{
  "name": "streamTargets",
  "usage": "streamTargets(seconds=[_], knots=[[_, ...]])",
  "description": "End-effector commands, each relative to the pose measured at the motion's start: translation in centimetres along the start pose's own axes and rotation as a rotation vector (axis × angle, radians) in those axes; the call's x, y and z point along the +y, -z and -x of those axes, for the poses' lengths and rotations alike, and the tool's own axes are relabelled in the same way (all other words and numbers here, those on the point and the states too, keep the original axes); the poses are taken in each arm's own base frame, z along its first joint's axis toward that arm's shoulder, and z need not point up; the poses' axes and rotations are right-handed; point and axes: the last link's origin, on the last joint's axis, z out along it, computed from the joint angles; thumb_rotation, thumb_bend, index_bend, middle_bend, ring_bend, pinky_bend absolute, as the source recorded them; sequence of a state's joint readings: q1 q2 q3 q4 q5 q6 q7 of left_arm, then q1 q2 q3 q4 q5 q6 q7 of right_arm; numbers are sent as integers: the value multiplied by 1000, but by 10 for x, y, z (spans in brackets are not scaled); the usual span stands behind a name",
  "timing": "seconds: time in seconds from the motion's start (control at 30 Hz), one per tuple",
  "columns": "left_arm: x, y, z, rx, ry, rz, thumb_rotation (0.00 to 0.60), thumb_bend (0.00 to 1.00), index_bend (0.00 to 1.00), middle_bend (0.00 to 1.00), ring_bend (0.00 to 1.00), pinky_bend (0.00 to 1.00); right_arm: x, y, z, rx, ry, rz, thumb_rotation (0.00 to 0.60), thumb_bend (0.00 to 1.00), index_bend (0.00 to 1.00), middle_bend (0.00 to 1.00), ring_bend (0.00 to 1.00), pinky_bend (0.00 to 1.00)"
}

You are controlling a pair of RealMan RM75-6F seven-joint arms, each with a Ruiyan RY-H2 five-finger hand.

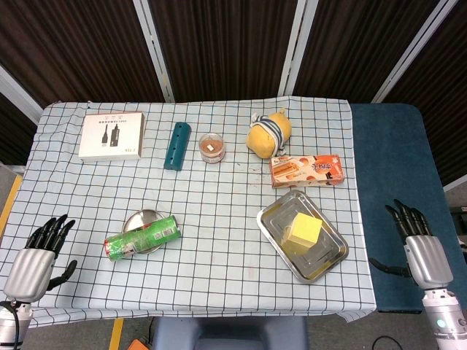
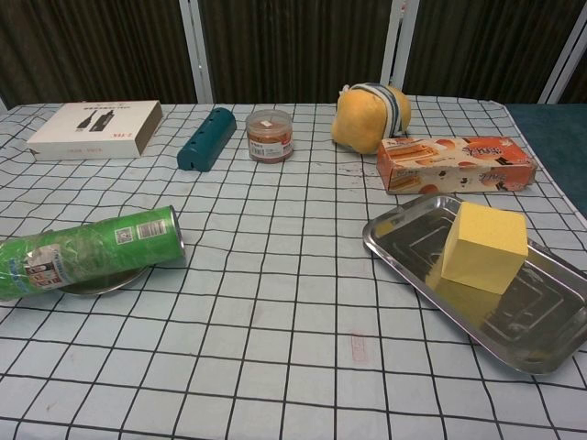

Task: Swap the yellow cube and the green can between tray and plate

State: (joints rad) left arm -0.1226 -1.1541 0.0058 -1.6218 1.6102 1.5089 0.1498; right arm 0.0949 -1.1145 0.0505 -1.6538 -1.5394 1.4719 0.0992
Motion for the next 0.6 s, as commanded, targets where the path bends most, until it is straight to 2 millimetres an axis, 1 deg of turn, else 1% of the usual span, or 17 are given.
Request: streamTargets(seconds=[0.03, 0.23, 0.47, 0.6], knots=[[0, 0, -1, 3, -1, -1, 600, 352, 0, 0, 0, 162, -1, 0, 0, 7, -4, -1, 600, 24, 0, 0, 0, 0], [2, 4, -5, 29, -4, 7, 600, 349, 0, 0, 0, 162, -2, -3, 4, -11, -20, -21, 600, 24, 0, 0, 0, 0], [1, 4, -4, 33, -6, 12, 600, 350, 0, 0, 0, 163, -3, -4, 7, -31, -12, -31, 600, 24, 0, 0, 0, 0], [-1, 3, -4, 32, -5, -7, 600, 349, 0, 0, 0, 166, -6, -7, 14, -67, 12, -41, 600, 24, 0, 0, 0, 0]])
